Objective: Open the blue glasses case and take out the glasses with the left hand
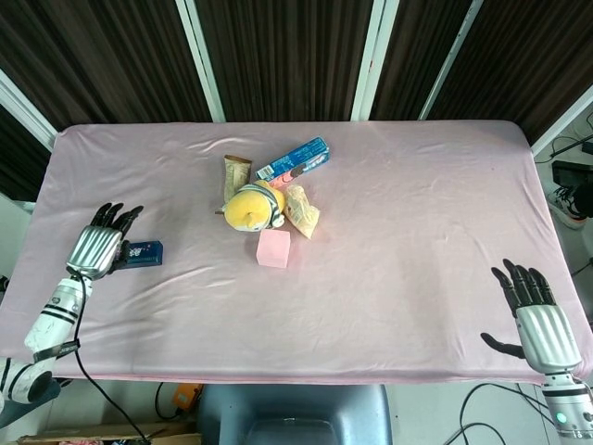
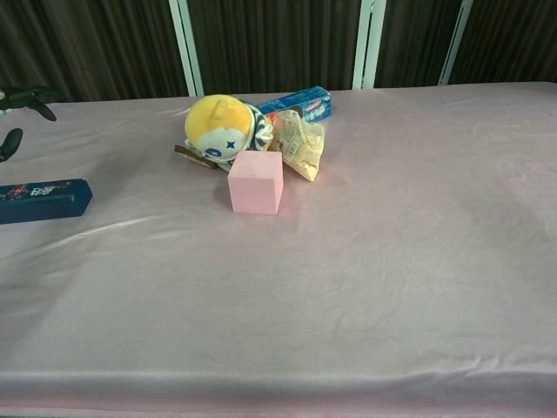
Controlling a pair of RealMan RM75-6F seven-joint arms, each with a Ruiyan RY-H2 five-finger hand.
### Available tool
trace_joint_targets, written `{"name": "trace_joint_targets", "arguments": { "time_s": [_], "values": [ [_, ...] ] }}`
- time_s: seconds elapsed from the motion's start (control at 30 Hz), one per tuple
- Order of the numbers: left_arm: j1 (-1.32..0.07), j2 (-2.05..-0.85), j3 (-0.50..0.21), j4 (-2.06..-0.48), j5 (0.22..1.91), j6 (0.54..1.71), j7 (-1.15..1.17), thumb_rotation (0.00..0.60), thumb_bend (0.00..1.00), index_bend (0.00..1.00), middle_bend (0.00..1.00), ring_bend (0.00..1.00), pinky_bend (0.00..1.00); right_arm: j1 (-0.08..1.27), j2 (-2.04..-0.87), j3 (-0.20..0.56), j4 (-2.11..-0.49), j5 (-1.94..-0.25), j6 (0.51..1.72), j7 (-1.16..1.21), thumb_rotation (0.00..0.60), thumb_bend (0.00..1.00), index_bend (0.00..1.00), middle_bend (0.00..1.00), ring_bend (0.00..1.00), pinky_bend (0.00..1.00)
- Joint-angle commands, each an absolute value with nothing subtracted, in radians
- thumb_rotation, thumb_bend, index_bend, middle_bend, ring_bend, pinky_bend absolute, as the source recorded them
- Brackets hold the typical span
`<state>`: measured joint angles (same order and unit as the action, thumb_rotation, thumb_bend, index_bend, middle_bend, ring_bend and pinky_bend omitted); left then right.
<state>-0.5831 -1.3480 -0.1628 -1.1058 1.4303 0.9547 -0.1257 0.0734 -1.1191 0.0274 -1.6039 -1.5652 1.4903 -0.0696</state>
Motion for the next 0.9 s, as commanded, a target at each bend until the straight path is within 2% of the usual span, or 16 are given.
{"name": "trace_joint_targets", "arguments": {
  "time_s": [0.03,0.23,0.43,0.9],
  "values": [
    [-0.632,-1.403,-0.161,-1.008,1.367,0.841,-0.123,0.6,0.72,0.01,0.18,0.02,0.02,0.068,-1.116,0.025,-1.605,-1.571,1.5,-0.06,0.6,0.19,0.0,0.0,0.0,0.0],
    [-0.647,-1.421,-0.149,-0.954,1.307,0.716,-0.191,0.6,0.72,0.0,0.19,0.02,0.0,0.064,-1.11,0.023,-1.609,-1.573,1.504,-0.05,0.6,0.19,0.0,0.0,0.0,0.01],
    [-0.647,-1.429,-0.125,-0.91,1.343,0.724,-0.259,0.6,0.76,0.0,0.23,0.03,0.0,0.062,-1.109,0.023,-1.611,-1.574,1.508,-0.05,0.6,0.19,0.0,0.0,0.0,0.02],
    [-0.636,-1.397,-0.095,-0.915,1.31,0.649,-0.289,0.6,0.77,0.0,0.26,0.05,0.0,0.059,-1.111,0.014,-1.613,-1.596,1.513,-0.056,0.6,0.19,0.0,0.0,0.0,0.02]
  ]
}}
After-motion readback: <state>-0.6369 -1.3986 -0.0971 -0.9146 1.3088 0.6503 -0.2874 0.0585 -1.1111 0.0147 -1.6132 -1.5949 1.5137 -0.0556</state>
